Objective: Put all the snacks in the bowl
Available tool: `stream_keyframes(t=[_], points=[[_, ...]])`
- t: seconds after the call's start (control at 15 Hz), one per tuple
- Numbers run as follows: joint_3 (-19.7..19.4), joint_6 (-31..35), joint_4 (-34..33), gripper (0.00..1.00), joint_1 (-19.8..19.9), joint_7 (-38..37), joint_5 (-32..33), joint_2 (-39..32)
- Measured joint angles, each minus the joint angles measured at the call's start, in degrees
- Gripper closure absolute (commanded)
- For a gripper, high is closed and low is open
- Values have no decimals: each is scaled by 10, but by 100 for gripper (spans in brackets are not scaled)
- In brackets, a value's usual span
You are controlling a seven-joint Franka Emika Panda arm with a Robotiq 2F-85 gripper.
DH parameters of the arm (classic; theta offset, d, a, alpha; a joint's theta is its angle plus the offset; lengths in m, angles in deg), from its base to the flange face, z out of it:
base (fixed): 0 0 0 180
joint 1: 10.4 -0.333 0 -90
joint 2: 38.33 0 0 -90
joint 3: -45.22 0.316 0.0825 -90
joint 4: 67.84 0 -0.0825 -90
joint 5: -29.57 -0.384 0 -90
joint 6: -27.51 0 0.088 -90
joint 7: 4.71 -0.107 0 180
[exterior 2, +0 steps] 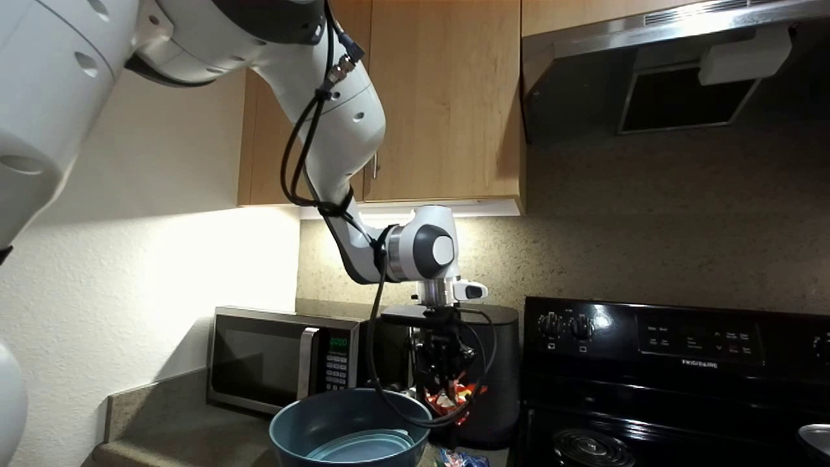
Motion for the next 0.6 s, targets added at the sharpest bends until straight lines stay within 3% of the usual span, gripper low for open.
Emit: stream_keyframes(t=[0.4,0.47,0.6], points=[[64,-74,11,92,-2,112,-92,16],[69,-94,12,67,-2,128,-104,15],[74,-128,13,64,-2,144,-109,12]])
